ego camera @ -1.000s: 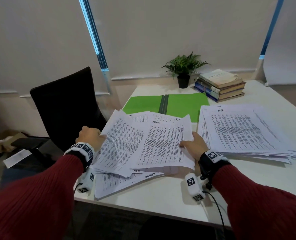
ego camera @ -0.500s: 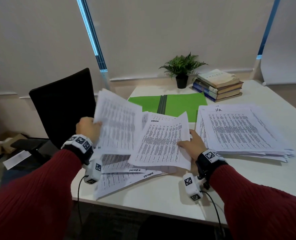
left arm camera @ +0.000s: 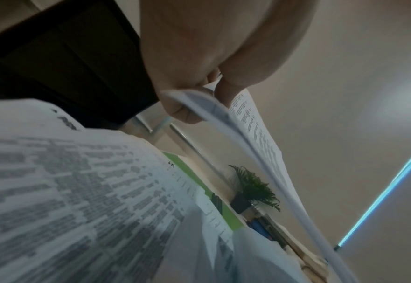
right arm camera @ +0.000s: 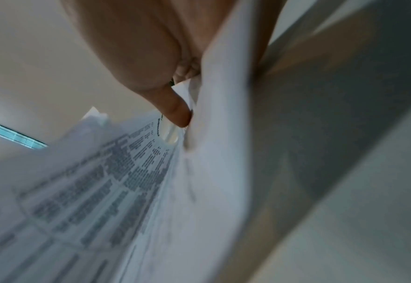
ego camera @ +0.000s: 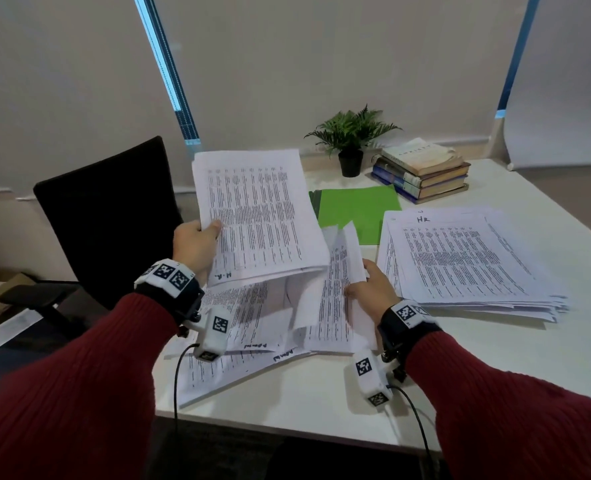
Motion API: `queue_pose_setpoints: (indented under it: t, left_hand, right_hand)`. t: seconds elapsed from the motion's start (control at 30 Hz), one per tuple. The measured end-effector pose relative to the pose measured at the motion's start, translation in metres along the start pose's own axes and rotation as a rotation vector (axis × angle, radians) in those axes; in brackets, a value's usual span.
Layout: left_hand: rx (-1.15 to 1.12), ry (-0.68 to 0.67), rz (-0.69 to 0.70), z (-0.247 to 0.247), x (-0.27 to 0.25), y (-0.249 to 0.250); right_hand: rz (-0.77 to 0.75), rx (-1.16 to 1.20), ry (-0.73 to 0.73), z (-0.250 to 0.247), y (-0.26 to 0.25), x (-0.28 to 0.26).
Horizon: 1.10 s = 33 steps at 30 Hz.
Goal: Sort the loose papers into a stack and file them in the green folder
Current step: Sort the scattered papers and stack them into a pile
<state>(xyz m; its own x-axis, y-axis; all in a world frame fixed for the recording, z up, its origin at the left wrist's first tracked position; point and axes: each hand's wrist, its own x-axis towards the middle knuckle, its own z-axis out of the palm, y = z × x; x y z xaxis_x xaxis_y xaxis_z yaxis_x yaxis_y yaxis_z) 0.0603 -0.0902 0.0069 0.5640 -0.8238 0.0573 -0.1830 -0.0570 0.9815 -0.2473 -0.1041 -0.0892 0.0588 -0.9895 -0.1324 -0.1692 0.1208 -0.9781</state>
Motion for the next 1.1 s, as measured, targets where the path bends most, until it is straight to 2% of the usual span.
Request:
queue_pose_setpoints:
  t: [0.13, 0.23, 0.3, 0.4, 0.47, 0.53, 0.63, 0.8, 0.87, 0.97, 1.03, 1.1]
  left_hand:
    - [-0.089, 0.141, 0.073, 0.003, 0.011, 0.007]
    - [-0.117, 0.151, 0.078, 0.005, 0.011, 0.017]
    - [-0.021, 0.067, 0.051, 0.011, 0.004, 0.020]
    - [0.243, -0.129, -0.054, 0.024, -0.016, 0.005]
    - [0.415, -0.179, -0.052, 0.036, -0.028, -0.014]
    - [0.493, -0.228, -0.048, 0.047, -0.034, -0.031]
    - [0.604, -0.370, -0.074, 0.059, -0.038, -0.044]
    - [0.741, -0.430, -0.023, 0.057, -0.036, -0.050]
    - [0.748, -0.376, -0.024, 0.045, -0.031, -0.051]
    - [0.912, -0.166, -0.049, 0.014, -0.021, -0.053]
    - [1.066, -0.058, -0.189, -0.014, -0.011, -0.060]
    - [1.103, -0.128, -0.327, -0.036, -0.004, -0.068]
  right_hand:
    - [0.005, -0.009, -0.001, -0.001, 0.000, 0.000]
    - [0.005, 0.026, 0.002, 0.000, 0.000, -0.001]
    - [0.017, 0.050, 0.008, -0.001, 0.001, 0.000]
    - [0.045, 0.118, 0.039, 0.001, -0.006, -0.003]
    - [0.028, 0.134, 0.034, 0.001, -0.012, -0.008]
    - [0.020, 0.166, 0.012, 0.003, -0.012, -0.006]
    - [0.033, 0.169, 0.006, 0.002, -0.009, -0.001]
    - [0.041, 0.072, -0.024, -0.005, 0.000, -0.003]
    - [0.009, 0.013, -0.026, -0.004, 0.003, -0.004]
    - [-0.006, 0.007, -0.018, -0.002, 0.006, -0.002]
    - [-0.020, 0.018, -0.038, -0.002, 0.007, -0.002]
    - [-0.023, 0.031, -0.049, -0.002, 0.007, -0.003]
